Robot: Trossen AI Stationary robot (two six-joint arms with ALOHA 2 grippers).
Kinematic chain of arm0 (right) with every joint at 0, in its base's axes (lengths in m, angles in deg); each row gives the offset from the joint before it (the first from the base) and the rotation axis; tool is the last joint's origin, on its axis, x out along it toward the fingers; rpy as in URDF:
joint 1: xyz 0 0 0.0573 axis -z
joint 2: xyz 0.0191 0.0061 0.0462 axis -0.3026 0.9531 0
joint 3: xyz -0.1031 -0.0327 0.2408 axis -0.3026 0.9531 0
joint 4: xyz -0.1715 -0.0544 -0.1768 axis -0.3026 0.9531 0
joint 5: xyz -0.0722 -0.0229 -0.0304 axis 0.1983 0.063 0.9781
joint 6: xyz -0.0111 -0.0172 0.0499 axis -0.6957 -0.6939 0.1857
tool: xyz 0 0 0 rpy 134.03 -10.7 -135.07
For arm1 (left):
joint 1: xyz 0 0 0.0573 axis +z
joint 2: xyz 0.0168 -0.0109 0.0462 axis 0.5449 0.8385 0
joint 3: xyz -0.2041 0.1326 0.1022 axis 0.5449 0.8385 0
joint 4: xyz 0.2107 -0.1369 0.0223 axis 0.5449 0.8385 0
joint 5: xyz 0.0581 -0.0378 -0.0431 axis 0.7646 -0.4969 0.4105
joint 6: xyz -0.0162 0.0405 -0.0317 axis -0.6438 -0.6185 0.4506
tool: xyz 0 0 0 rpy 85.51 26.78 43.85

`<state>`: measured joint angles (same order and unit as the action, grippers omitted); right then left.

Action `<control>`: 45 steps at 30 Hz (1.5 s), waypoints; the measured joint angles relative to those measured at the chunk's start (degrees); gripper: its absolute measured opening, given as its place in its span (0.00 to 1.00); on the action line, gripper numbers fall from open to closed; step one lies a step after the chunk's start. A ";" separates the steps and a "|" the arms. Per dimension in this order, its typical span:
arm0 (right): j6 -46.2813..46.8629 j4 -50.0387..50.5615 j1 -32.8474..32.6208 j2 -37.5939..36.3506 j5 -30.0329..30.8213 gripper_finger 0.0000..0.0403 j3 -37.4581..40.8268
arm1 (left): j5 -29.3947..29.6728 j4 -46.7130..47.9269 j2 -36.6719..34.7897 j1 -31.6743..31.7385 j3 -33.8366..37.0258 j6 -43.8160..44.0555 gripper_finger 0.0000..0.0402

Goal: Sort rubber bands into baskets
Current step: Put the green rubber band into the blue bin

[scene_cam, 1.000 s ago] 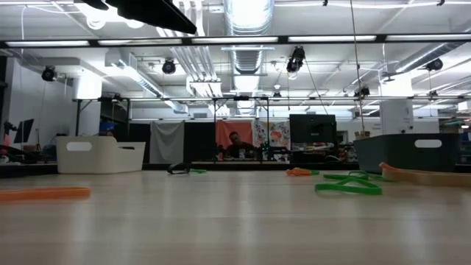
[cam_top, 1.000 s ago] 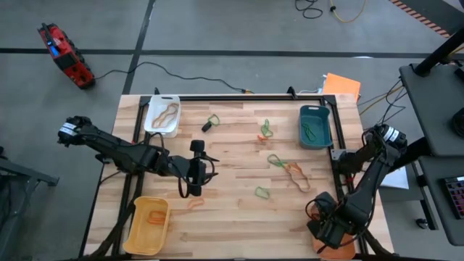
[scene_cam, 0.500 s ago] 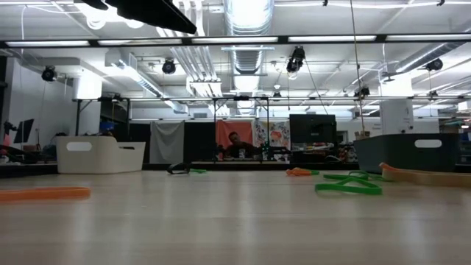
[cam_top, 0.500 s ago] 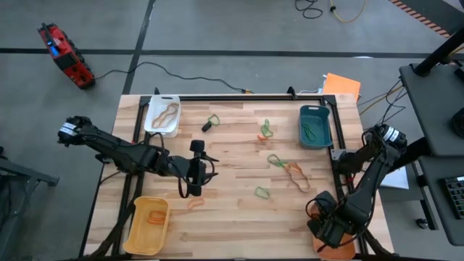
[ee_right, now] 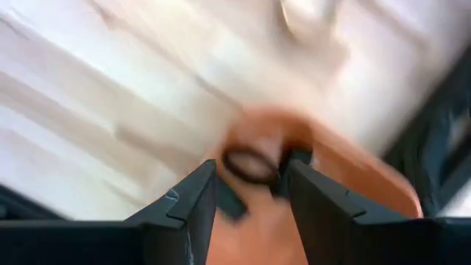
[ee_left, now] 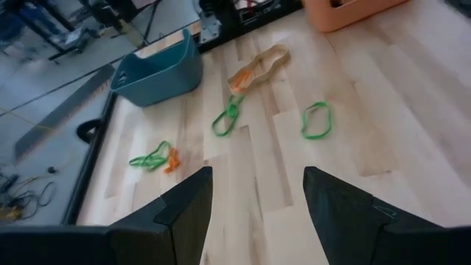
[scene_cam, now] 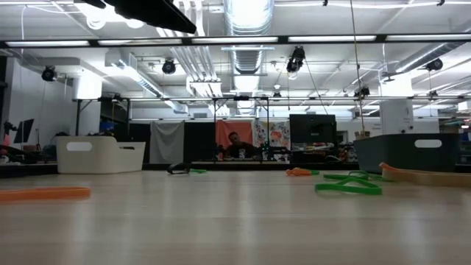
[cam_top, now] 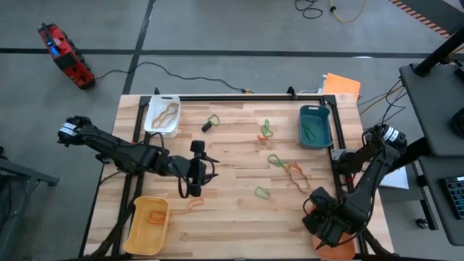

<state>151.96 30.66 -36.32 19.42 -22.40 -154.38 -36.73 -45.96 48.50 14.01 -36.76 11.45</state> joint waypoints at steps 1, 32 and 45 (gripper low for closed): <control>-1.01 0.00 0.50 0.00 2.41 0.39 0.00 | -1.19 -0.09 0.00 -0.02 0.05 0.40 0.49; -67.52 -20.12 42.82 0.21 15.06 0.40 0.07 | 2.93 -4.97 -3.83 -0.02 6.73 0.55 0.49; -65.05 -23.59 50.18 0.22 14.61 0.41 2.86 | 2.95 -4.23 -10.47 0.00 6.64 0.55 0.49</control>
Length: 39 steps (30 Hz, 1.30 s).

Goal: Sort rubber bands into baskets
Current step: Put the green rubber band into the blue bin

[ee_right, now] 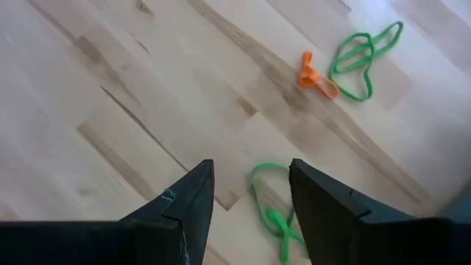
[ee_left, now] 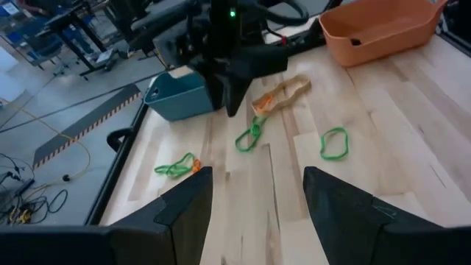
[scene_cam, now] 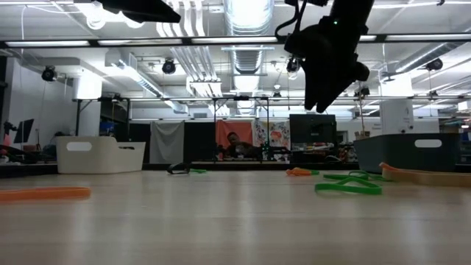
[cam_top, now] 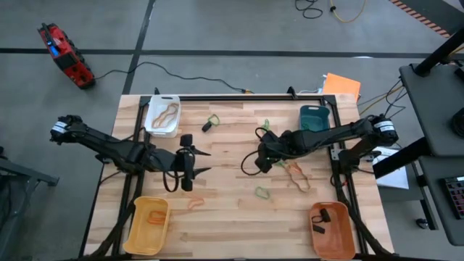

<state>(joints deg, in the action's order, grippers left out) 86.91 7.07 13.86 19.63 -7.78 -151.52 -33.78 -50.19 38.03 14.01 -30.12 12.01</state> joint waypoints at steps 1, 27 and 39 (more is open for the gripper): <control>0.00 -0.86 0.08 0.00 -0.14 0.41 0.46 | 0.01 -0.34 0.10 0.00 0.00 0.00 0.49; 1.50 -9.26 0.42 10.00 -4.51 0.40 5.07 | 0.00 -2.58 0.81 0.00 0.09 -0.20 0.49; 0.03 -6.11 2.00 16.66 -4.49 0.39 2.96 | -0.02 -2.52 0.81 0.00 0.09 -0.20 0.49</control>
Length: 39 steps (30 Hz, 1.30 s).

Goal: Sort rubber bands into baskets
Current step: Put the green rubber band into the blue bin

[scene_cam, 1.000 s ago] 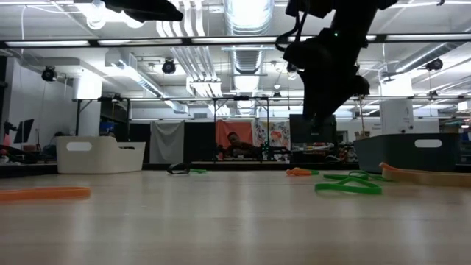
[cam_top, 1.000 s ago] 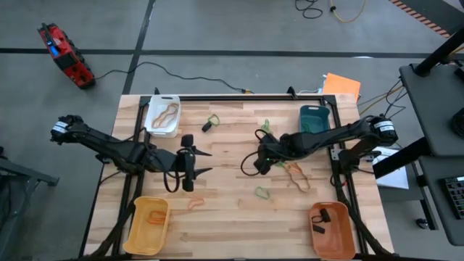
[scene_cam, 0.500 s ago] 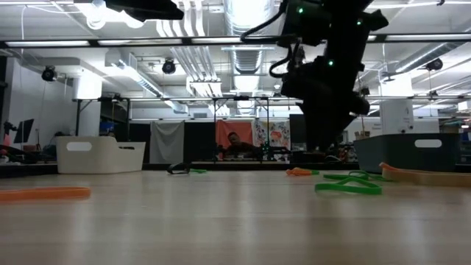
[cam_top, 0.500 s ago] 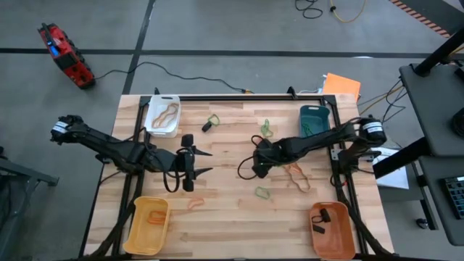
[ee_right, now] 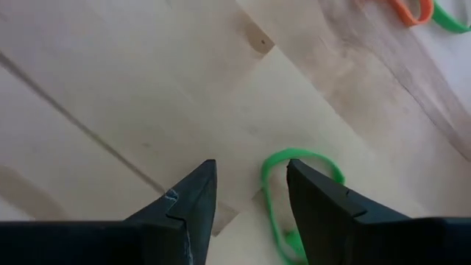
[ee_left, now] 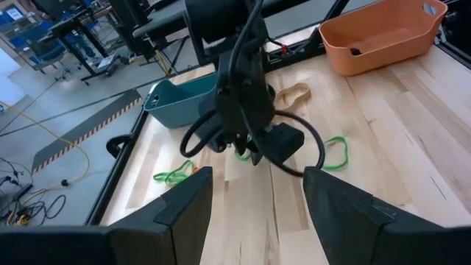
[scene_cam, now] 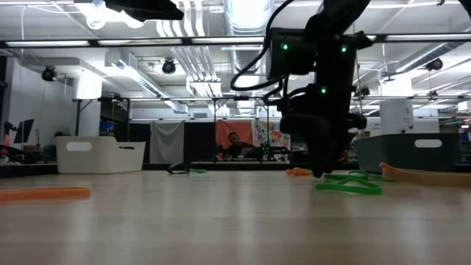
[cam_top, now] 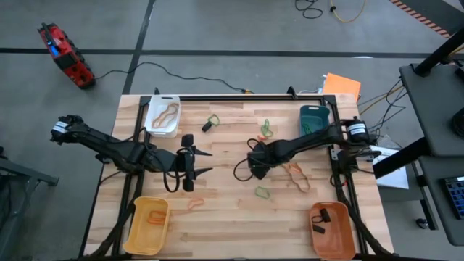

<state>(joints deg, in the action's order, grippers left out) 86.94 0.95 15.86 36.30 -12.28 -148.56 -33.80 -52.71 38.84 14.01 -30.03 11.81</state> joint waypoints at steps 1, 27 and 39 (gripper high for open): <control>-0.35 0.08 0.25 0.26 -0.02 0.39 0.00 | -0.02 -0.02 0.00 0.00 0.00 0.02 0.49; -10.40 -0.91 1.92 0.65 -4.28 0.02 1.29 | -0.09 0.01 0.00 0.00 0.02 1.09 0.49; -10.34 2.96 0.97 0.12 -1.43 0.02 -3.45 | -0.07 0.16 0.00 0.00 0.02 1.11 0.49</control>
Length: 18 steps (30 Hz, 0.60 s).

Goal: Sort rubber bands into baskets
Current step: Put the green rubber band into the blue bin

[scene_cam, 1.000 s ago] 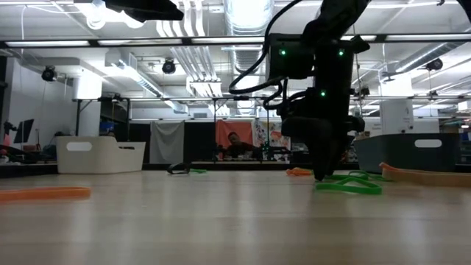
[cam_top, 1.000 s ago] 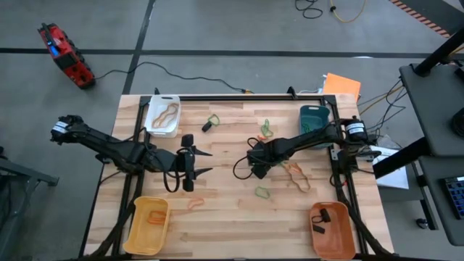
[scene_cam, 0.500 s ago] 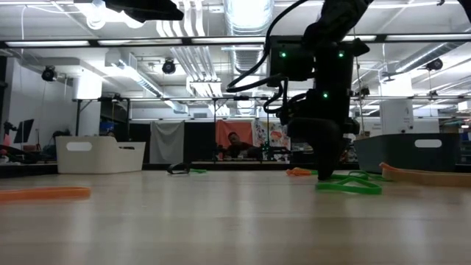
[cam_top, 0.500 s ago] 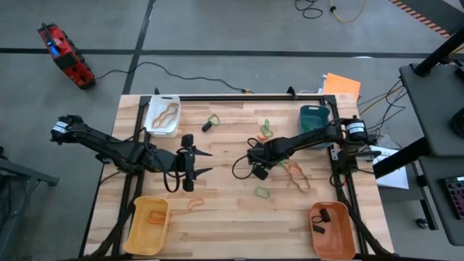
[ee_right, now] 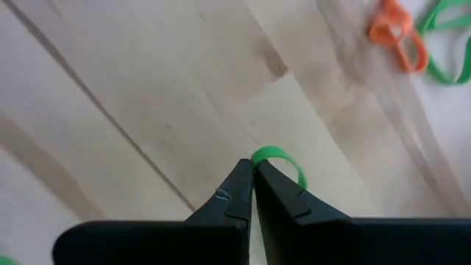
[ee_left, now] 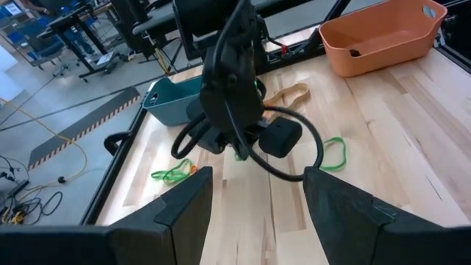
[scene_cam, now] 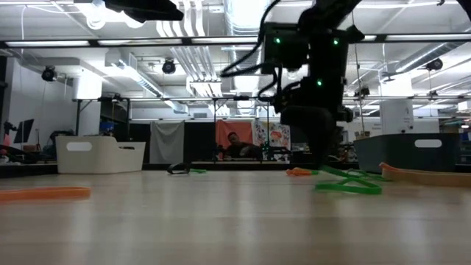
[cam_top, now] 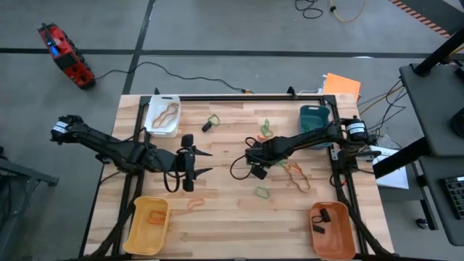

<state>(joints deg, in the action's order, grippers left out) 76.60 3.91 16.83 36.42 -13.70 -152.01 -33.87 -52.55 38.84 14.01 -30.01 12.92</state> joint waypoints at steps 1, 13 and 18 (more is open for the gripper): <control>-0.32 0.37 -0.16 0.00 0.16 0.02 -0.75 | 0.00 0.09 0.00 0.00 0.00 -0.01 0.49; -7.02 8.89 -0.33 -0.01 4.19 0.02 -13.26 | 3.35 1.70 0.02 -0.02 0.02 -0.02 0.49; -8.02 16.89 0.46 -0.04 8.79 0.02 -19.80 | 3.43 1.72 0.02 -0.02 0.02 -0.02 0.49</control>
<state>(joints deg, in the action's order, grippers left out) 68.58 20.80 17.29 36.38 -4.91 -171.82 -30.44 -50.83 38.86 13.99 -29.98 12.90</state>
